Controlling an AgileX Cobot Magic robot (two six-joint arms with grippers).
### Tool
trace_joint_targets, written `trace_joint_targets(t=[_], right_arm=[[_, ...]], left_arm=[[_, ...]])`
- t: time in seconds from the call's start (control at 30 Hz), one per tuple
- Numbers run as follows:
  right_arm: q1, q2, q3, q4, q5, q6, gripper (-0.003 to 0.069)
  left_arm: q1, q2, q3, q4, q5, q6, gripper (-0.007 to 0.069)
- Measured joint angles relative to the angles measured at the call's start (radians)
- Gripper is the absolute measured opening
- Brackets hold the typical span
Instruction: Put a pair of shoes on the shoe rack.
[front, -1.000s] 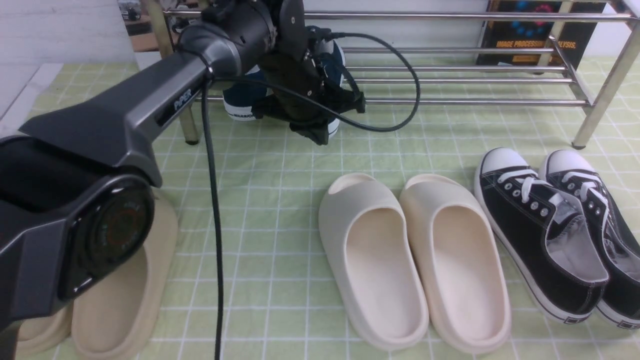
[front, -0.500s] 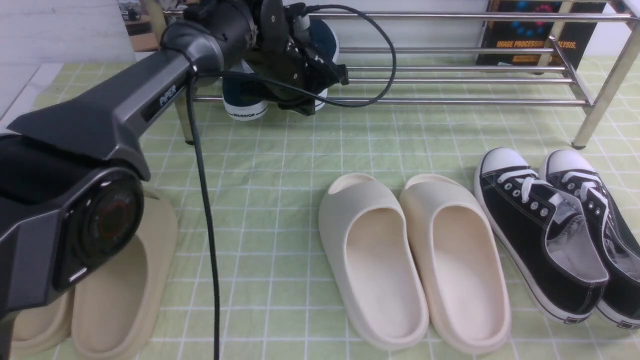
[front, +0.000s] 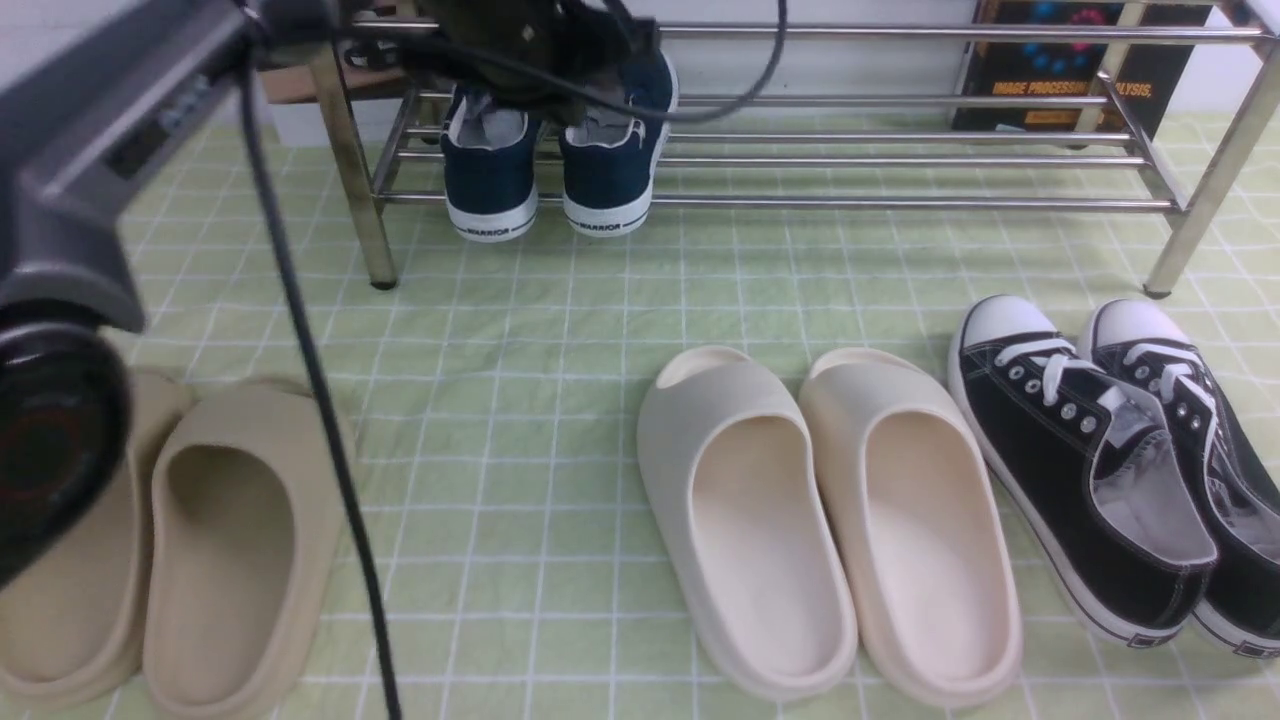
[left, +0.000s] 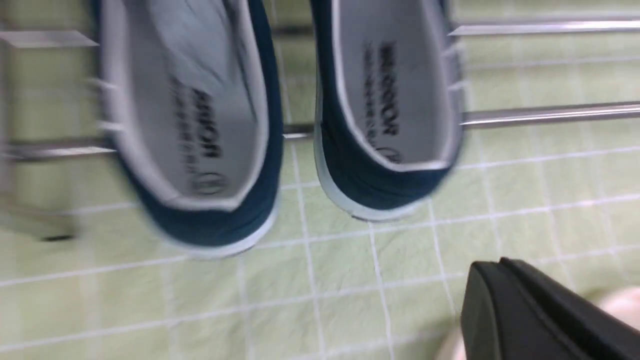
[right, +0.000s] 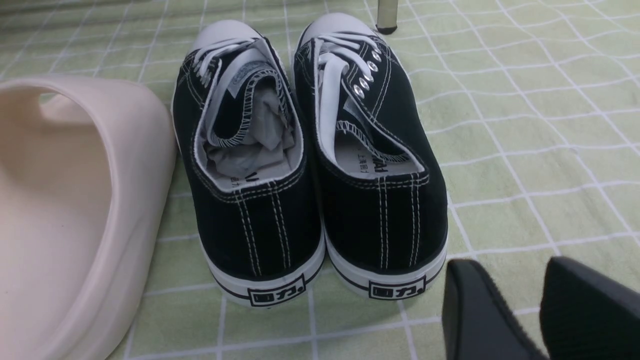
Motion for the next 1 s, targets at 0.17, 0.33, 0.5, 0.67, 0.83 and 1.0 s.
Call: trace_joint_targets(t=[0.17, 0.33, 0.5, 0.67, 0.83, 1.0], right_arm=[[0.0, 0.0, 0.0, 0.0, 0.0, 0.0, 0.0239], [0.0, 0.0, 0.0, 0.0, 0.0, 0.0, 0.0239], [0.0, 0.0, 0.0, 0.0, 0.0, 0.0, 0.0239], [0.0, 0.0, 0.0, 0.0, 0.0, 0.0, 0.0239], [0.0, 0.0, 0.0, 0.0, 0.0, 0.0, 0.0239], [0.0, 0.0, 0.0, 0.0, 0.0, 0.0, 0.0239]], left_arm=[[0.0, -0.249, -0.007, 0.06, 0.155, 0.027, -0.0013], [0.0, -0.465, 0.017, 0.105, 0.223, 0.034, -0.0013], [0.0, -0.73, 0.224, 0.139, 0.223, 0.022, -0.0013], [0.0, -1.031, 0.591, 0.141, 0.213, -0.042, -0.0013], [0.0, -1.283, 0.957, 0.141, 0.093, -0.133, -0.0013], [0.0, -1.442, 1.169, 0.141, 0.025, -0.195, -0.0013]])
